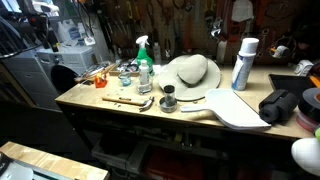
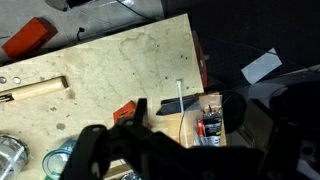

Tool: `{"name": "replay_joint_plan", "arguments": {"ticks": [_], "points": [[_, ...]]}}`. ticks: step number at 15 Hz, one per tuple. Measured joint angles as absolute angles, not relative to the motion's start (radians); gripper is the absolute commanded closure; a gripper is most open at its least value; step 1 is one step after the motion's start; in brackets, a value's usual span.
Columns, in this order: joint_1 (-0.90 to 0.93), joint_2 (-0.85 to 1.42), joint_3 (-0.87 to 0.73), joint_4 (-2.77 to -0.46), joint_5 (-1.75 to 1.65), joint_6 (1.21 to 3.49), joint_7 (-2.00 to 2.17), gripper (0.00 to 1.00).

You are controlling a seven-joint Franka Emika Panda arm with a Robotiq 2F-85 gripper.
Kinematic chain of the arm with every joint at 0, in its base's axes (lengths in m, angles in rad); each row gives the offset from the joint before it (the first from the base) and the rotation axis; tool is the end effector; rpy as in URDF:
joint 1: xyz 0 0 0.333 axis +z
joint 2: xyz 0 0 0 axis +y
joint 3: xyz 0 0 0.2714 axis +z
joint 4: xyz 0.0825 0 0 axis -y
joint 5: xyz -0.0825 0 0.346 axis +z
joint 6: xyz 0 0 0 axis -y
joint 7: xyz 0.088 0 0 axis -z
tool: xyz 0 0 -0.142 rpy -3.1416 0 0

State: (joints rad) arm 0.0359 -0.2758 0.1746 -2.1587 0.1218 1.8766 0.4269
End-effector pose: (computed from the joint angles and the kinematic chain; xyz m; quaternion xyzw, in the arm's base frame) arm 0.4349 0.1089 0.4446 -0.9909 0.1297 0.0151 0.0312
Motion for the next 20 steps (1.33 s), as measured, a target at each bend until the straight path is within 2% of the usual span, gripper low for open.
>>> {"name": "replay_joint_plan", "arguments": {"ticks": [8, 12, 20], "points": [[0.031, -0.307, 0.096, -1.987, 0.079, 1.924, 0.186, 0.0], [0.026, -0.356, 0.087, -1.932, 0.021, 2.052, 0.163, 0.0], [0.015, -0.339, 0.068, -1.858, 0.016, 2.092, 0.174, 0.0]]}}
